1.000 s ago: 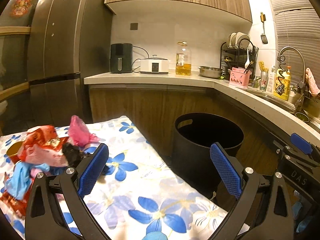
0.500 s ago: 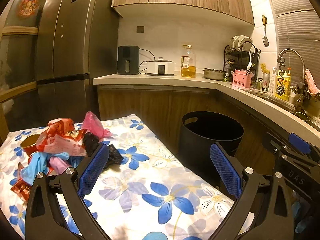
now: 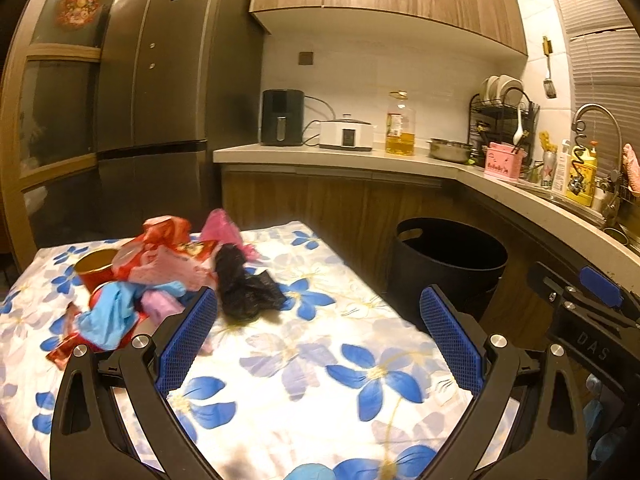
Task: Collect trash
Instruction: 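Move both open tools back from the bin toward the table, then grasp the red-and-white bag with the left tool while the right tool grasps the blue glove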
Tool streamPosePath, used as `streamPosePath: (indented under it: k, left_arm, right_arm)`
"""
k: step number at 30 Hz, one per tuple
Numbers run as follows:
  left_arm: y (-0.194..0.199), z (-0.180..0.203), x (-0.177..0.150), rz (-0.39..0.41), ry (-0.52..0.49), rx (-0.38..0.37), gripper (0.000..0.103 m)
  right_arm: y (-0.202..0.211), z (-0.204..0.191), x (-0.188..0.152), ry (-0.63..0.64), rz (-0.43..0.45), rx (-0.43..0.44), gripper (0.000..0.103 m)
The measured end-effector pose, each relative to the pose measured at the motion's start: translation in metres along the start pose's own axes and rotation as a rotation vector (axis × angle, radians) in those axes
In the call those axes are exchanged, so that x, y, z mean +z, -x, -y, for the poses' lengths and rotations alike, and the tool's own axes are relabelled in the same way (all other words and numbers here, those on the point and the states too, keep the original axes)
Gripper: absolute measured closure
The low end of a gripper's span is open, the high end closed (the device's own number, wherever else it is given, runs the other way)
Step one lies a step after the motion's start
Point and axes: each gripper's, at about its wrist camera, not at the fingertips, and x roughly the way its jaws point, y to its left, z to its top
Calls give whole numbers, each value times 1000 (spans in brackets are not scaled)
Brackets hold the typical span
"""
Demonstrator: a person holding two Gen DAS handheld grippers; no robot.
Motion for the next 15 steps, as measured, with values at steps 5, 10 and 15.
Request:
streamPosePath:
  k: [5, 10, 15]
  left_arm:
    - [6, -27, -13, -7, 18, 50, 6]
    - [16, -69, -32, -5, 36, 187, 6]
    - [29, -133, -47, -5, 96, 346, 6]
  right_arm:
    - [-2, -14, -9, 9, -8, 27, 18]
    - [-4, -34, -19, 23, -20, 70, 18]
    - [-7, -65, -31, 49, -28, 143, 18]
